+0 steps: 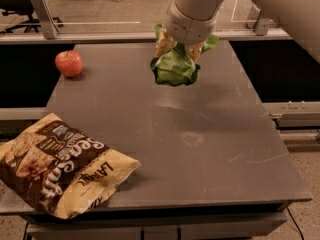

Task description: Move green rice chip bag near brown chip bag

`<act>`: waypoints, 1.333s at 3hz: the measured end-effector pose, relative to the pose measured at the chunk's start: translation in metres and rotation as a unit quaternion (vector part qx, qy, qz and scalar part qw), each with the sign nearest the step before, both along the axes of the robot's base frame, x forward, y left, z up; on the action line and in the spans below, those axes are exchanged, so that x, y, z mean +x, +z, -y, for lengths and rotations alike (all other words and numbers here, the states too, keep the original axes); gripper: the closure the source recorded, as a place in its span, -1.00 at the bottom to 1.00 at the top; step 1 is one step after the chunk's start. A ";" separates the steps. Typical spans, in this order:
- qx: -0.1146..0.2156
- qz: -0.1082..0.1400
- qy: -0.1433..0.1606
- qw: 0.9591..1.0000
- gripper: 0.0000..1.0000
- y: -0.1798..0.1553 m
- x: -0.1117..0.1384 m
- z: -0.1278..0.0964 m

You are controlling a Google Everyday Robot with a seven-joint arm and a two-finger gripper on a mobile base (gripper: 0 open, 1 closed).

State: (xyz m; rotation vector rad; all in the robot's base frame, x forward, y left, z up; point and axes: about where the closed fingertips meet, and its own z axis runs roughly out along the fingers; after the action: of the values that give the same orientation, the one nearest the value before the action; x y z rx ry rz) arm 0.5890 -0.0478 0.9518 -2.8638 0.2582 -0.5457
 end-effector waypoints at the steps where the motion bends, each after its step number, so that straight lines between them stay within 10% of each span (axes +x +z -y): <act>1: -0.012 -0.050 0.083 0.995 1.00 -0.006 -0.030 -0.003; 3: -0.027 -0.050 0.150 0.987 1.00 -0.021 -0.038 -0.024; 4: -0.023 -0.022 0.263 0.964 1.00 -0.020 -0.061 -0.062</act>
Offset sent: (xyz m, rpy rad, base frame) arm -0.0250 0.0029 -0.0055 -0.0198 0.0849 0.1377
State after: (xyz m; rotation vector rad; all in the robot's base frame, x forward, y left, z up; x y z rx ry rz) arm 0.5277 0.0140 0.9314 -2.8155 -0.5033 -0.3827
